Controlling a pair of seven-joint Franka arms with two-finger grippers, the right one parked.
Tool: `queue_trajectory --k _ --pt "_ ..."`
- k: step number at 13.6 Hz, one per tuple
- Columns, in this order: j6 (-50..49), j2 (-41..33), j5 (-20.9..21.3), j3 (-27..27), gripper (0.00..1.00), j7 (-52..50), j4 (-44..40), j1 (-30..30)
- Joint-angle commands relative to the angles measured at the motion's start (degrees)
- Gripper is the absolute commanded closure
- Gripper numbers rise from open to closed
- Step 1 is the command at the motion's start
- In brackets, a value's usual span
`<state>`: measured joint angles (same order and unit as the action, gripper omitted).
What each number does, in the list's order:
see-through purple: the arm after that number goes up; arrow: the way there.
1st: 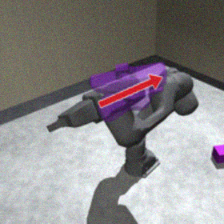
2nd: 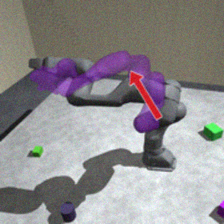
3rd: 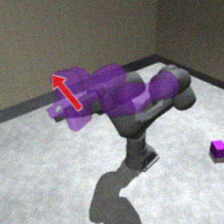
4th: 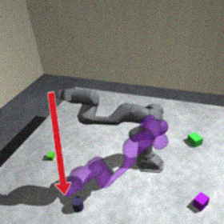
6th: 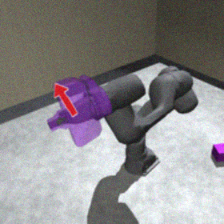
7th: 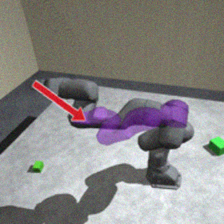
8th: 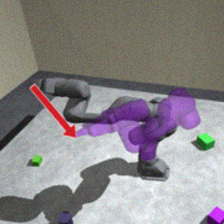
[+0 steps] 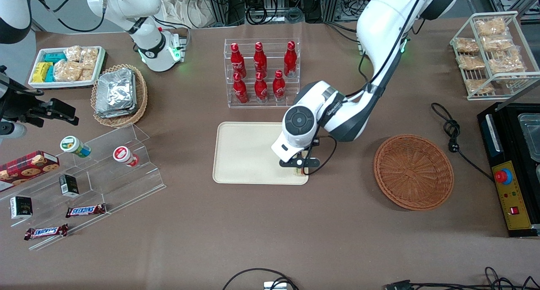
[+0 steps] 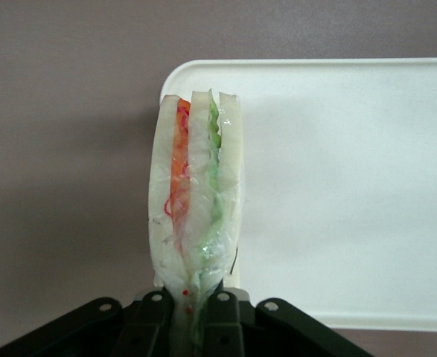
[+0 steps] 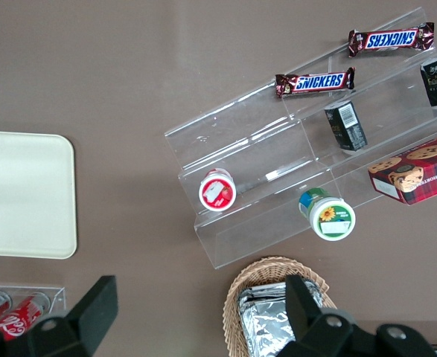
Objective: Place sandwich from basket to tray
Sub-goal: 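Lift the sandwich and carry it over the cream tray, then lower the sandwich onto the tray and open the left gripper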
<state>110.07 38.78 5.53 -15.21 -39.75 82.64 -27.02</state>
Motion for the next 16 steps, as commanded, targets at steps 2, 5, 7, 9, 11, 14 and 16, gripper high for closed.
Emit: queue_trajectory --k 2,5,7,9,11,14,16 --pt "0.58 3.31 3.69 0.53 0.9 0.47 -2.39 -1.02" --pt "2.77 5.34 4.14 0.53 0.88 0.2 -2.39 -1.9" --pt "2.78 5.43 4.05 0.53 0.83 0.12 -2.39 -1.9" --pt "2.78 5.34 3.96 0.53 0.39 -0.06 -2.3 -1.98" --pt "2.69 4.91 4.14 0.53 0.0 -0.06 -2.39 -2.33" --pt "2.08 2.72 3.61 0.53 0.0 -0.67 -2.31 -1.98" --pt "2.07 0.26 4.23 0.62 0.0 -6.27 -2.13 -2.07"
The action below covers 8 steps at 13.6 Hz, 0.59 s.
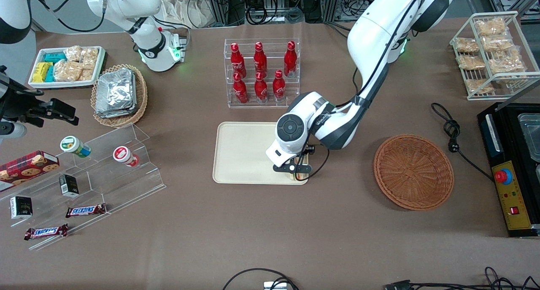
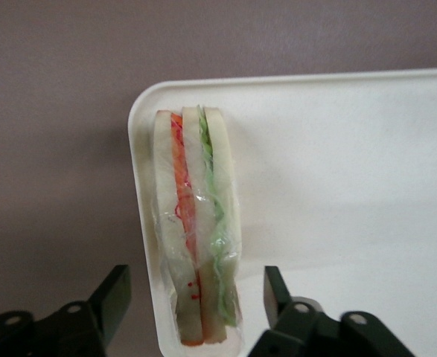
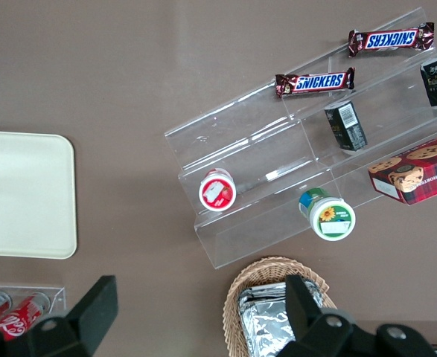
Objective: Place sandwich from basket to tray
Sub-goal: 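Lower the sandwich onto the tray and open the left gripper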
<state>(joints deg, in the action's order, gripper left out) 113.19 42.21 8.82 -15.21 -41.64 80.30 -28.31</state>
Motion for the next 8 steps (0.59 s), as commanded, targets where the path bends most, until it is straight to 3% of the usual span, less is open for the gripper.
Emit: queue_trajectory --k 1,8 --pt "-1.04 -5.36 0.94 0.62 0.0 -5.28 1.08 -0.52" --pt "1.41 -28.12 -0.38 0.44 0.0 -2.15 17.67 11.85"
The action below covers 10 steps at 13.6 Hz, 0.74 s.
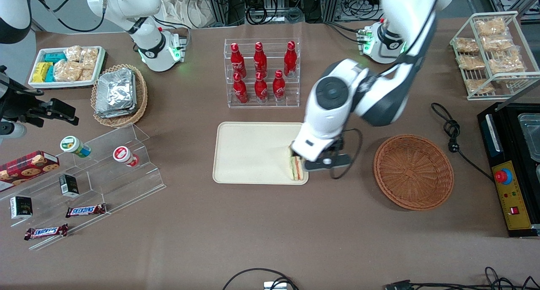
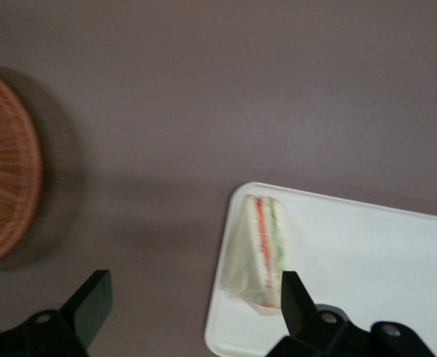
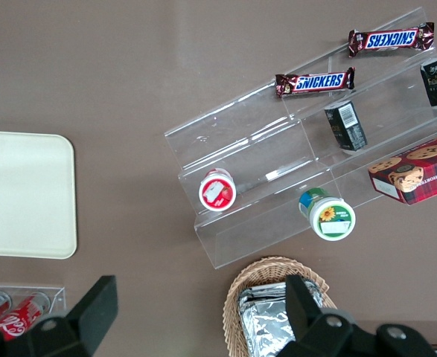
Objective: Place sandwich from basket to tray
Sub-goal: 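Lower the sandwich onto the tray and open the left gripper, then raise the left gripper and move it back over the basket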
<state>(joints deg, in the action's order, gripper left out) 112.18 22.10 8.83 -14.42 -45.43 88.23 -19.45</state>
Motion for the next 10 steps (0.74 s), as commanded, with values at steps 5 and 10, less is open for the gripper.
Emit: queue_trajectory --k 5,10 --pt "-0.72 -18.65 -4.87 -0.26 0.0 20.77 16.26 15.64" --pt "-5.48 -24.46 -8.99 0.01 0.0 34.88 15.3 25.77"
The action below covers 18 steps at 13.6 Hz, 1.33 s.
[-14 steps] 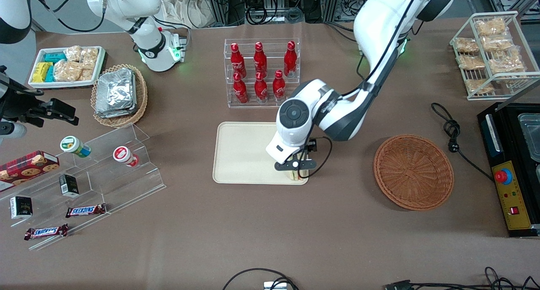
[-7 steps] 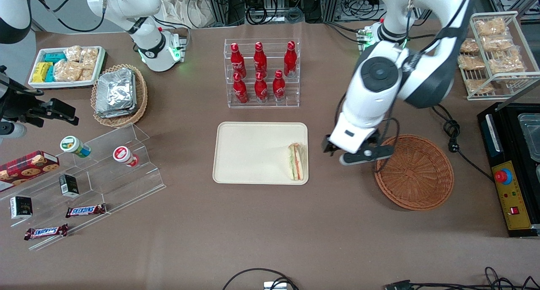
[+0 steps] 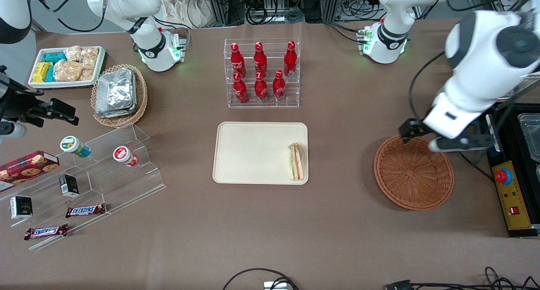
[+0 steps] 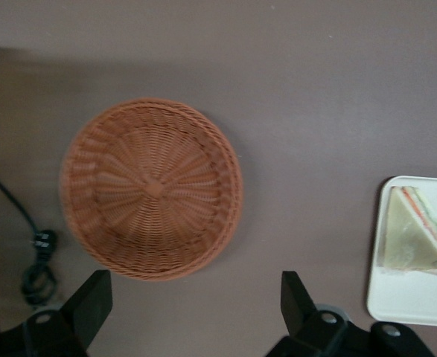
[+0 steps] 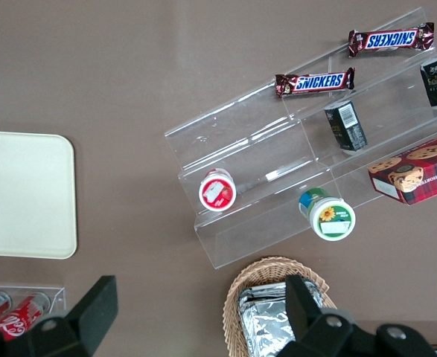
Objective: Place sandwich from basket to tray
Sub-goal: 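Raise the left gripper and move it back over the basket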
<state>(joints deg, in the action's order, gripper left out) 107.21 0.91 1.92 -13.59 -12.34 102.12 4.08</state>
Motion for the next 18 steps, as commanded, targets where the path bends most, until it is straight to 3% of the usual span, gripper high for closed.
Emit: queue_trajectory --k 1,4,11,13,18 --pt "-1.82 -3.8 -2.36 -0.82 0.0 1.88 0.98 2.34" --pt "-7.53 -3.28 -1.75 -0.73 0.0 2.41 -2.7 2.42" --pt "-7.81 -2.84 -2.01 -1.08 0.0 0.84 -2.19 1.9" --pt "-7.02 -1.09 -1.57 -2.22 0.0 -3.97 -2.79 -0.29" --pt "-6.14 13.38 -1.39 -7.67 0.02 -17.0 -15.08 -7.48"
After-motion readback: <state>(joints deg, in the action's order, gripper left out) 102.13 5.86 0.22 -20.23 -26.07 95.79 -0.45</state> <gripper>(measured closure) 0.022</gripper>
